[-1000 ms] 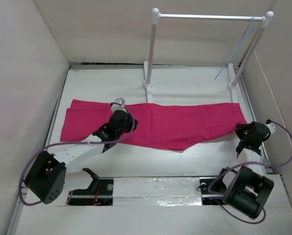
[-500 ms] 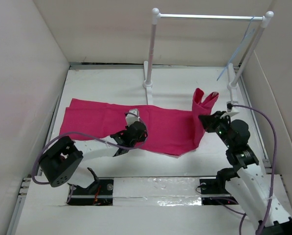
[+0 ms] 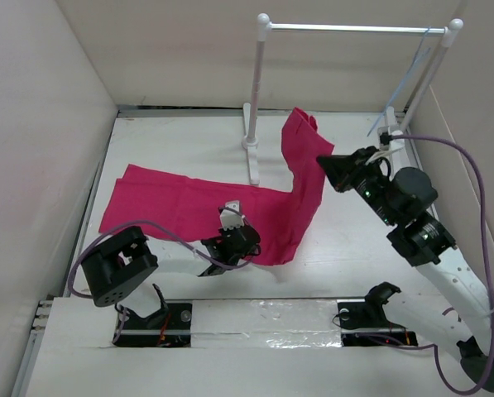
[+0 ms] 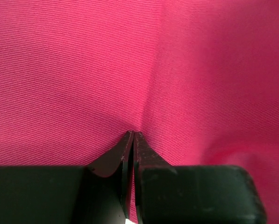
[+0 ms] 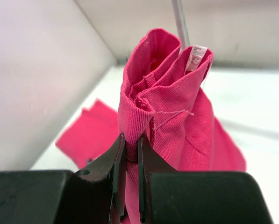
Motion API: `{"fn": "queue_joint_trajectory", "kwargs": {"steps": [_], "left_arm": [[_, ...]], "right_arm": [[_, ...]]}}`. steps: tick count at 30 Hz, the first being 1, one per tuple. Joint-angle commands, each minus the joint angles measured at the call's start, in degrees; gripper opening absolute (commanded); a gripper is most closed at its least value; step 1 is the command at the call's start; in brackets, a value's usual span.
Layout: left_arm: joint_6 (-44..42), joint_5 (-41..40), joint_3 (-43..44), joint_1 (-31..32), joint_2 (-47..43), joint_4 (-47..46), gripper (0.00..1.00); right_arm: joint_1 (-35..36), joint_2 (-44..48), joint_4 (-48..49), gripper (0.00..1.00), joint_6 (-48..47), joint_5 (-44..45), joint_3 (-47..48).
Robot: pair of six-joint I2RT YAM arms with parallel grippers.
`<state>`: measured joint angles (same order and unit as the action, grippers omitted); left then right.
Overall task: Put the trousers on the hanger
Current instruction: Fold the trousers at the center of the board.
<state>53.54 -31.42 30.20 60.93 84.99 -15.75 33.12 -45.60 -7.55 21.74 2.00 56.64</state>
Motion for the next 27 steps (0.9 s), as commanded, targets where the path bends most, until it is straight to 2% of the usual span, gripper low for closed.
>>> {"fn": "queue_joint_trajectory", "kwargs": {"steps": [1, 5, 11, 13, 16, 17, 21, 22, 23, 25, 26, 27], "left_arm": [[2.36, 2.07, 1.53, 3.4, 4.47, 3.18, 0.0], [1.49, 2.93, 8.71, 7.09, 9.47, 1.78, 0.0], [-2.56, 5.74, 22.78, 10.79, 19.75, 1.16, 0.0], [-3.96, 8.03, 26.31, 10.79, 20.65, -1.56, 0.0], [-5.2, 9.71, 26.85, 9.4, 18.73, -3.15, 0.0], [-6.33, 9.88, 25.89, 8.69, 16.2, -2.97, 0.0], [-7.66, 10.5, 20.02, 2.11, 6.88, -0.08, 0.27], [-7.66, 10.5, 18.08, -1.48, 4.07, 0.36, 0.28], [-7.49, 10.68, 16.06, -3.43, -2.31, 0.89, 0.33], [-7.4, 10.76, 9.99, -10.34, -9.72, 2.82, 0.34], [-7.4, 10.94, 8.4, -13.17, -17.94, 5.0, 0.34], [-7.31, 11.72, 5.6, -16.16, -22.02, 5.9, 0.34]], "right_arm": [[0.54, 0.43, 4.39, 0.0, -2.57, 1.43, 7.68], [0.54, -1.33, 0.79, 0.0, -5.2, 1.69, 16.98], [0.54, -3.35, -3.08, 0.0, -7.23, 1.95, 22.19], [0.54, -3.79, -3.43, 0.0, -7.41, 2.22, 22.37], [0.54, -5.1, -4.31, 0.0, -8.02, 1.69, 22.9], [0.54, -5.54, -4.49, 0.0, -8.37, 1.52, 22.99], [1.15, -7.83, -3.53, 0.0, -8.73, 0.55, 22.72], [1.85, -8.96, -3.35, 0.0, -8.82, 0.55, 22.64], [2.47, -9.58, -3.17, 0.0, -8.99, 0.55, 22.37], [3.17, -11.77, -1.42, 0.0, -8.82, 0.46, 22.2], [4.22, -12.75, -0.89, 0.0, -8.56, 0.03, 22.54], [5.19, -13.89, -0.1, 0.0, -8.64, 0.02, 23.16]]}}
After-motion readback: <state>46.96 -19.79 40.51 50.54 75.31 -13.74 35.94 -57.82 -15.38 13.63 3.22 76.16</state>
